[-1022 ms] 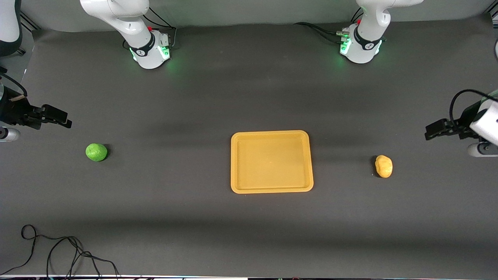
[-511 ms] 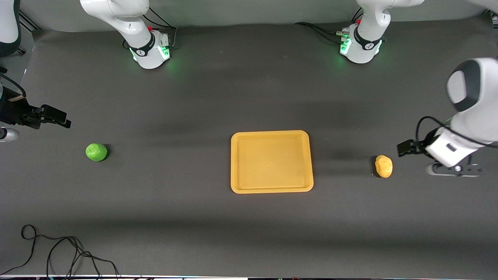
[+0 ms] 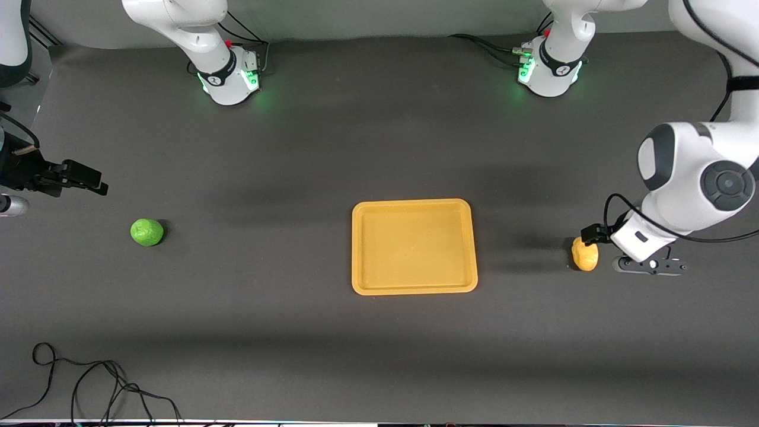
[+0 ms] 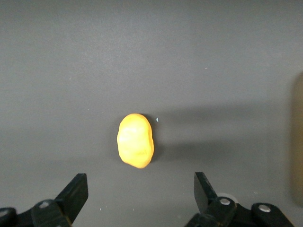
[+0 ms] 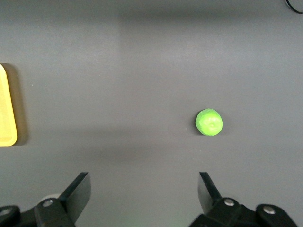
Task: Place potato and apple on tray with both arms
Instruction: 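Move the left gripper down over the yellow potato, then close the left gripper on the yellow potato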
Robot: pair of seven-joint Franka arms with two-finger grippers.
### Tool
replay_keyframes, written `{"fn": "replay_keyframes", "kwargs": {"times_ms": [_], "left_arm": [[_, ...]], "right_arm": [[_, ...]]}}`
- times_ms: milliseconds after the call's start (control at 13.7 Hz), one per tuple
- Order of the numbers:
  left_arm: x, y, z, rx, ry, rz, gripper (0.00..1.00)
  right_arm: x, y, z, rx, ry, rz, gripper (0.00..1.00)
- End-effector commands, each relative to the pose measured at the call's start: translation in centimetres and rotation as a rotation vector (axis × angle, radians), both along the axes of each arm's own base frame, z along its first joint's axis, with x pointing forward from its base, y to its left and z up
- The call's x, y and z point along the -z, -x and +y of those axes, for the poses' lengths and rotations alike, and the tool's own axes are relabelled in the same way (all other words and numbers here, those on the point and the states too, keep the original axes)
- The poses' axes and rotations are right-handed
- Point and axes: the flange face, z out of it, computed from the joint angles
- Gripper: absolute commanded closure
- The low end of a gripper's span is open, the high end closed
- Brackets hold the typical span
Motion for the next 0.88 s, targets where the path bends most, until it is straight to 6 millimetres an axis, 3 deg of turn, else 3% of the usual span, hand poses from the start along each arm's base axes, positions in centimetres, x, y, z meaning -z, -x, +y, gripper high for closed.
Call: {"fn": "replay_keyframes", "kwargs": {"times_ms": [0,292,584,657,803], "left_arm": [[3.1,-0.1,0.2,0.0,-0.013,-0.012,0.0],[9.2,1.0,0.8,0.009,-0.014,-0.012,0.0],[12.1,0.7,2.4,-0.021,-0.013,-0.027,0.0],[13.2,0.9,2.5,-0.025,-0.014,-0.012,0.03],[14.2,1.1,2.6,-0.034,-0.014,0.005,0.23]], "right_arm": [[0.0,0.4,-0.1,0.011,0.023,0.01,0.0],[0.0,0.4,-0.5,0.017,0.023,0.01,0.0],[0.0,0.4,-0.5,0.016,0.023,0.008,0.0],[0.0,0.4,-0.5,0.015,0.023,0.01,0.0],[0.2,0.4,-0.5,0.014,0.023,0.013,0.0]]}}
